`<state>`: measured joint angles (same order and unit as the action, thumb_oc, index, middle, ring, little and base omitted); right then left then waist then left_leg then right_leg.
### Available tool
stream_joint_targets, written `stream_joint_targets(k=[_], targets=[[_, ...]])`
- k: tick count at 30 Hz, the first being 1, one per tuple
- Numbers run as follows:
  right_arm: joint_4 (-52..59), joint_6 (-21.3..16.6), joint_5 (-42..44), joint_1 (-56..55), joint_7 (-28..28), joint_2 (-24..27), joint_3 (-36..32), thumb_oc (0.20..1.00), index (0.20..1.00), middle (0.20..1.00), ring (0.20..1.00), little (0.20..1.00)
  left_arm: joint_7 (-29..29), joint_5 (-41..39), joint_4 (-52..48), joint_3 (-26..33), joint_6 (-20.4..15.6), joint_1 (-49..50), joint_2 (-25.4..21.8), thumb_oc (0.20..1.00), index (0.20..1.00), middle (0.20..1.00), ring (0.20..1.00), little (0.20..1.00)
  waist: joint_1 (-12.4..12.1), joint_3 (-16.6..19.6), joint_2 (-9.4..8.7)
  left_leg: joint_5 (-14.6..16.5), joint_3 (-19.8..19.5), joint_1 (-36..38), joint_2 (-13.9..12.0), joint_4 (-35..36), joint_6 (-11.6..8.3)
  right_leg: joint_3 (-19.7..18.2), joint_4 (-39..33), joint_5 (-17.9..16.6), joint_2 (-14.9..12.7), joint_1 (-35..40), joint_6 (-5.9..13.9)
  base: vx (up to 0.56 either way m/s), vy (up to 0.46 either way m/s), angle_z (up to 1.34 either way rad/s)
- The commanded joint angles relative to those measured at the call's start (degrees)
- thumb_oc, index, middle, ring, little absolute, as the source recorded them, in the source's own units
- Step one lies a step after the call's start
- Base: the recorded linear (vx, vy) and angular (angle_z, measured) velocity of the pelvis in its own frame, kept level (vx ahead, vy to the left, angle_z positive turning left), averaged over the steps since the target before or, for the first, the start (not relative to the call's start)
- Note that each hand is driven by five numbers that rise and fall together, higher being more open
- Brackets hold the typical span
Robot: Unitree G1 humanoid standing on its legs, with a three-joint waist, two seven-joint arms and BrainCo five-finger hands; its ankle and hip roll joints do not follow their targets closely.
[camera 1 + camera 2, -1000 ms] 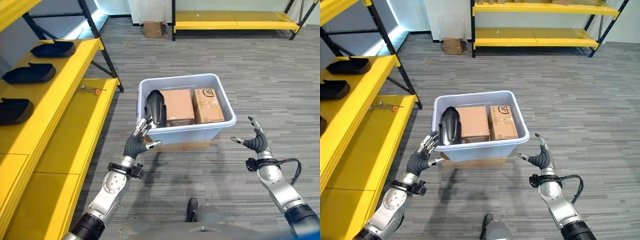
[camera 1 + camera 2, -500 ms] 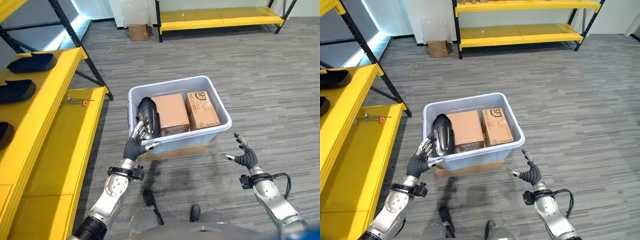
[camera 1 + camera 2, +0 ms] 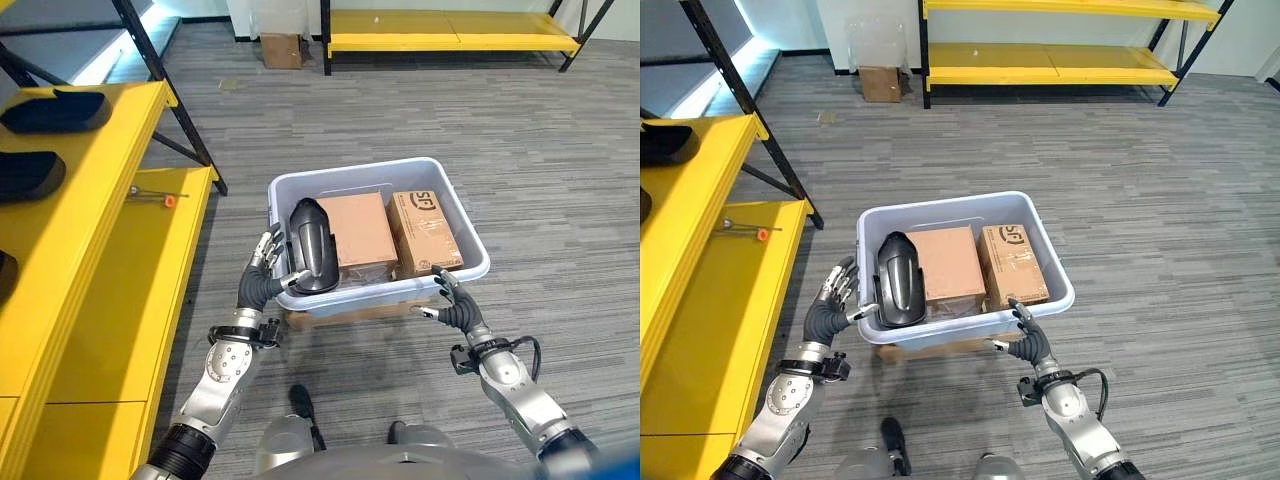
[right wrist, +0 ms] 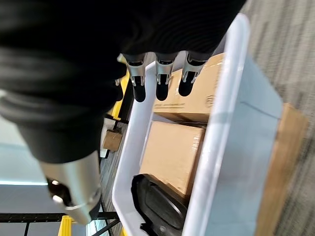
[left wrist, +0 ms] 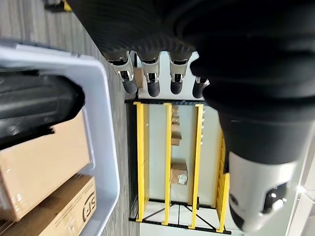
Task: Move parts from the plastic box to the shelf.
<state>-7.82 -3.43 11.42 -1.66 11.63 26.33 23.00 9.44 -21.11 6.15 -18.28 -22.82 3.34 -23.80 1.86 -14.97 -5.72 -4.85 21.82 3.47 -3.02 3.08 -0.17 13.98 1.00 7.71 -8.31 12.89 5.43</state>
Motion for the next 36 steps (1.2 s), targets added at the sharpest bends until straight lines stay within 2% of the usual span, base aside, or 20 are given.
stream_joint_targets(k=[1, 3, 4, 5, 7, 8, 9, 10, 11, 12, 13, 14, 16, 17, 18, 20, 25, 30, 33, 36], targets=[[2.4, -1.6, -0.3, 1.4, 0.2, 1.3, -1.5, 1.000, 1.000, 1.000, 1.000, 1.000, -0.6, 2.2, -0.5, -0.9, -1.7, -0.5, 0.2, 1.000, 1.000, 1.000, 1.000, 1.000, -1.0, 3.0, 0.53, 1.1, -2.3, -1.3, -2.2, -1.1, -0.29, 1.9, 12.1, -2.3, 5.9, -6.0, -1.50, 0.10, 0.154, 0.15], [2.6, -1.4, -0.3, 2.0, 0.5, 0.9, -1.6, 1.000, 1.000, 1.000, 1.000, 1.000, -1.0, 2.4, -0.4, -0.9, -1.0, -0.9, 0.0, 1.000, 1.000, 1.000, 1.000, 1.000, -1.2, 3.0, 0.06, 1.9, -1.9, -1.1, -1.2, -0.6, 0.85, 2.2, 16.9, -3.8, 5.7, -7.6, -0.11, 0.07, 0.157, 0.13], [2.5, -1.3, -0.3, 2.9, 0.9, 0.1, -1.5, 1.000, 1.000, 1.000, 1.000, 1.000, -1.5, 2.3, -0.4, -0.7, -0.4, -1.1, -0.6, 1.000, 1.000, 1.000, 1.000, 1.000, -1.6, 2.9, -0.54, 3.3, -1.4, -1.1, 0.2, -0.5, 2.62, 2.4, 25.9, -8.1, 4.5, -11.8, 3.31, 0.05, 0.162, 0.08], [2.4, -1.3, -0.3, 3.3, 1.2, -0.3, -1.3, 1.000, 1.000, 1.000, 1.000, 1.000, -2.2, 1.6, -0.5, -0.5, 0.1, -1.2, -1.1, 1.000, 1.000, 1.000, 1.000, 1.000, -2.0, 2.5, -0.62, 4.0, -1.4, -1.0, 0.3, -0.8, 3.45, 2.7, 31.5, -10.5, 3.3, -14.3, 5.06, 0.03, 0.111, 0.05], [1.5, -1.4, -0.5, 3.9, 1.6, -1.0, -0.8, 1.000, 1.000, 1.000, 1.000, 1.000, -2.7, 1.5, -0.8, -0.3, 1.1, -1.0, -1.6, 1.000, 1.000, 1.000, 1.000, 1.000, -2.3, 1.9, -0.49, 4.4, -1.7, -0.3, -0.1, -1.0, 3.86, 2.7, 36.5, -11.8, 2.0, -17.7, 6.02, 0.03, -0.016, 0.06], [0.8, -1.4, -0.2, 4.1, 1.6, -1.2, -0.6, 1.000, 1.000, 1.000, 1.000, 1.000, -2.9, 2.2, -0.8, -0.4, 1.5, -0.9, -1.7, 1.000, 1.000, 1.000, 1.000, 1.000, -2.3, 1.6, -0.35, 4.4, -2.1, 0.2, -0.3, -1.0, 3.74, 2.8, 36.3, -12.1, 1.4, -18.6, 5.86, 0.07, -0.167, 0.03], [-0.8, -2.7, -0.2, 4.5, 1.2, -1.6, -0.5, 1.000, 1.000, 1.000, 1.000, 1.000, -2.9, 3.0, -1.0, -0.9, 1.9, -0.8, -1.8, 1.000, 1.000, 1.000, 1.000, 1.000, -2.3, 1.1, -0.16, 4.4, -2.8, 1.2, -0.9, -0.9, 3.14, 3.0, 31.5, -12.6, -0.3, -18.9, 5.15, 0.07, -0.172, 0.03], [-0.9, -2.9, -0.3, 4.5, 1.0, -1.6, -0.6, 1.000, 1.000, 1.000, 1.000, 1.000, -2.8, 3.0, -1.1, -1.0, 2.0, -0.8, -1.9, 1.000, 1.000, 1.000, 1.000, 1.000, -2.3, 1.0, -0.13, 4.4, -2.9, 1.4, -1.1, -0.9, 2.97, 3.1, 30.0, -12.8, -0.8, -18.7, 5.08, 0.08, -0.217, 0.04], [-0.9, -3.3, -0.7, 4.3, 0.5, -1.8, -1.0, 1.000, 1.000, 1.000, 1.000, 1.000, -2.4, 2.9, -1.4, -1.2, 2.4, -0.9, -2.2, 1.000, 1.000, 1.000, 1.000, 1.000, -2.2, 0.8, -0.22, 4.6, -3.0, 1.9, -1.4, -0.9, 2.43, 3.3, 24.3, -13.8, -2.2, -18.2, 4.98, 0.08, -0.306, 0.20], [-0.4, -3.5, -1.5, 3.9, 0.4, -1.9, -1.5, 1.000, 1.000, 1.000, 1.000, 1.000, -0.9, 2.8, -2.2, -1.5, 3.7, -1.2, -2.7, 1.000, 1.000, 1.000, 1.000, 1.000, -2.0, 0.6, -0.65, 4.9, -2.9, 2.7, -2.0, -0.8, 1.39, 3.3, 14.5, -16.4, -4.7, -17.4, 5.61, 0.08, -0.341, 0.21], [-0.2, -3.3, -1.5, 3.8, 0.4, -1.9, -1.5, 1.000, 1.000, 1.000, 1.000, 1.000, -0.5, 2.9, -2.3, -1.6, 4.0, -1.3, -2.8, 1.000, 1.000, 1.000, 1.000, 1.000, -1.9, 0.6, -0.79, 5.0, -2.8, 3.0, -2.2, -0.8, 1.11, 3.3, 12.1, -17.7, -5.3, -17.2, 5.93, 0.10, -0.436, 0.16], [-0.3, -3.2, -0.7, 4.0, 0.5, -2.1, -1.3, 1.000, 1.000, 1.000, 1.000, 1.000, 1.3, 3.7, -2.5, -1.9, 4.6, -1.3, -3.2, 1.000, 1.000, 1.000, 1.000, 1.000, -1.6, 0.5, -1.49, 5.7, -2.7, 3.8, -2.6, -0.7, 0.60, 1.7, 8.5, -23.1, -7.7, -18.6, 7.33, 0.07, -0.279, 0.02], [-0.5, -3.6, 0.2, 3.9, 0.2, -2.4, -1.3, 1.000, 1.000, 1.000, 1.000, 1.000, 2.8, 4.5, -2.3, -2.2, 4.5, -1.1, -3.5, 1.000, 1.000, 1.000, 1.000, 1.000, -1.3, 0.3, -1.60, 6.3, -2.7, 4.7, -3.2, -0.6, 0.19, 0.0, 7.0, -25.0, -8.6, -19.6, 8.12, 0.12, -0.299, 0.00], [0.1, -4.0, 0.2, 2.9, -1.1, -2.1, -1.6, 1.000, 1.000, 1.000, 1.000, 1.000, 4.4, 5.4, -1.7, -2.3, 3.9, -0.5, -3.3, 1.000, 1.000, 1.000, 1.000, 1.000, -0.8, 0.4, -1.09, 5.8, -3.3, 5.2, -4.7, -0.3, -0.68, -0.9, 4.1, -21.2, -6.9, -18.2, 7.86, 0.14, -0.268, 0.04], [0.2, -4.0, 0.2, 2.8, -1.2, -2.0, -1.7, 1.000, 1.000, 1.000, 1.000, 1.000, 4.7, 5.7, -1.5, -2.4, 3.7, -0.4, -3.2, 1.000, 1.000, 1.000, 1.000, 1.000, -0.8, 0.5, -1.00, 5.6, -3.5, 5.2, -4.8, -0.3, -0.82, -0.6, 3.6, -20.9, -6.7, -17.8, 7.75, 0.14, -0.270, 0.12], [1.2, -3.5, 0.3, 2.5, -1.6, -1.2, -1.2, 1.000, 1.000, 1.000, 1.000, 1.000, 7.0, 5.6, -1.8, -2.0, 3.5, -0.1, -2.3, 1.000, 1.000, 1.000, 1.000, 1.000, -1.7, 1.1, -0.37, 3.8, -3.1, 4.3, -5.9, -0.3, -2.24, 3.0, 1.9, -17.8, -5.6, -14.9, 6.69, 0.05, -0.188, 0.17], [1.7, -3.0, -0.3, 2.5, -0.8, 0.4, -0.6, 1.000, 1.000, 1.000, 1.000, 1.000, 9.2, 5.8, -2.0, -1.3, 3.4, -0.6, -0.4, 1.000, 1.000, 1.000, 1.000, 1.000, -2.0, 1.4, 0.52, 2.0, -3.7, 3.9, -7.0, 0.2, -3.61, 4.5, 0.4, -14.0, -3.5, -11.3, 4.29, 0.04, -0.077, -0.16], [1.4, -3.8, -1.0, 2.3, -0.5, 1.7, -0.6, 1.000, 1.000, 1.000, 1.000, 1.000, 12.0, 6.3, -2.0, -1.1, 4.3, -2.2, 0.9, 1.000, 1.000, 1.000, 1.000, 1.000, -1.4, 2.0, 0.99, 0.4, -3.4, 3.4, -8.0, 1.1, -4.67, 4.5, -1.1, -13.1, -2.6, -9.9, 2.96, 0.03, -0.010, -0.12], [1.4, -3.8, -1.1, 2.7, 0.7, 1.9, -0.7, 1.000, 1.000, 1.000, 1.000, 1.000, 15.2, 6.4, -1.1, -1.1, 6.8, -3.8, 1.2, 1.000, 1.000, 1.000, 1.000, 1.000, -0.9, 2.0, 1.16, 0.0, -3.1, 3.0, -8.4, 1.1, -5.00, 4.2, -1.3, -12.9, -2.3, -9.7, 2.74, 0.01, 0.001, 0.01], [1.7, -3.6, -1.3, 2.6, 1.5, 1.6, -1.0, 1.000, 1.000, 1.000, 1.000, 1.000, 20.7, 6.5, 1.4, -0.5, 9.3, -5.2, 1.9, 1.000, 1.000, 1.000, 1.000, 1.000, -0.3, 1.8, 0.96, 0.0, -2.7, 2.9, -8.6, 0.7, -5.04, 3.8, -1.0, -12.8, -2.0, -9.8, 2.70, 0.04, -0.005, -0.03]])
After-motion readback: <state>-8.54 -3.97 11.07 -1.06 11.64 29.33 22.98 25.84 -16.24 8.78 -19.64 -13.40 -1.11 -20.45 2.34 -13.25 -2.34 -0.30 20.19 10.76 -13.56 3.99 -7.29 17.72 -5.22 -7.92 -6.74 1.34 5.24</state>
